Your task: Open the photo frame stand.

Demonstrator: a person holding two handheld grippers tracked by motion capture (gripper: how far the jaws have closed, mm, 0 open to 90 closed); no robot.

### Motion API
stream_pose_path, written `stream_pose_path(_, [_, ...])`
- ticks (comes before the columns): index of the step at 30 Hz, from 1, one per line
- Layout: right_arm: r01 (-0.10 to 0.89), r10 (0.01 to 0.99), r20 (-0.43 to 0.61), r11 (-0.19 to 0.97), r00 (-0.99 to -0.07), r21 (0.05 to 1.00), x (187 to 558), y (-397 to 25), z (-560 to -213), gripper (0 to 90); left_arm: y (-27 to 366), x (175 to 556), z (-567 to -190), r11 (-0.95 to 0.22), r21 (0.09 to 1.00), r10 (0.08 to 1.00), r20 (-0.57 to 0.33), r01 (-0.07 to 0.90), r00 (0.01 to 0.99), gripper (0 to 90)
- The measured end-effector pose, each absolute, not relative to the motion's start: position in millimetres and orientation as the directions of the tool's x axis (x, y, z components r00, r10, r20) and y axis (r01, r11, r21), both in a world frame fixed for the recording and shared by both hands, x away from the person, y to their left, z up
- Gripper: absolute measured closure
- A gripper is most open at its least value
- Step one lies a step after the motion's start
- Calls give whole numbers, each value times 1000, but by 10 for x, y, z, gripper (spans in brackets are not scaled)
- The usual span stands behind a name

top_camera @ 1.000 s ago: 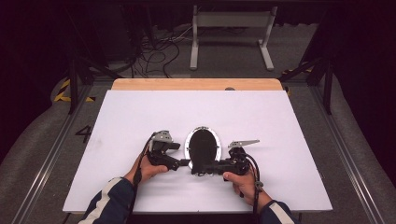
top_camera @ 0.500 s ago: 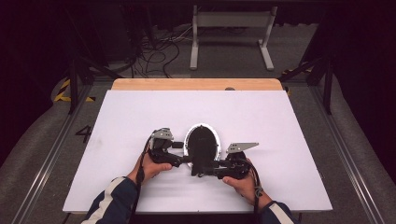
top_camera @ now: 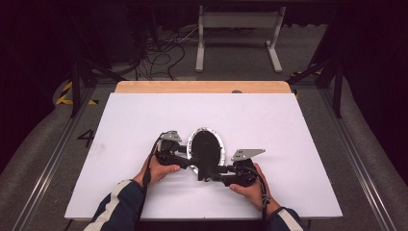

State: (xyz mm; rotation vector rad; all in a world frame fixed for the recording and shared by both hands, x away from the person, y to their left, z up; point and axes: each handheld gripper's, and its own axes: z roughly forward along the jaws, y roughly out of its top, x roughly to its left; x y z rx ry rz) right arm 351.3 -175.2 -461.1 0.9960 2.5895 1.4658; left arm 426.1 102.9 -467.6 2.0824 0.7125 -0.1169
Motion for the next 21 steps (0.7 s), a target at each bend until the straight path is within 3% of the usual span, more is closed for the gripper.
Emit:
stream_pose_path(11, [500, 517, 275, 366, -811, 785, 3532, -1777, -4606, 589, 1066, 4259, -4612, -347, 791, 344, -393, 505, 852, 558])
stream_pose_path(21, [511, 488, 318, 335, -813, 792, 3530, -1798, -4603, 614, 1090, 4154, -4544, -350, 842, 334, -298, 411, 894, 600])
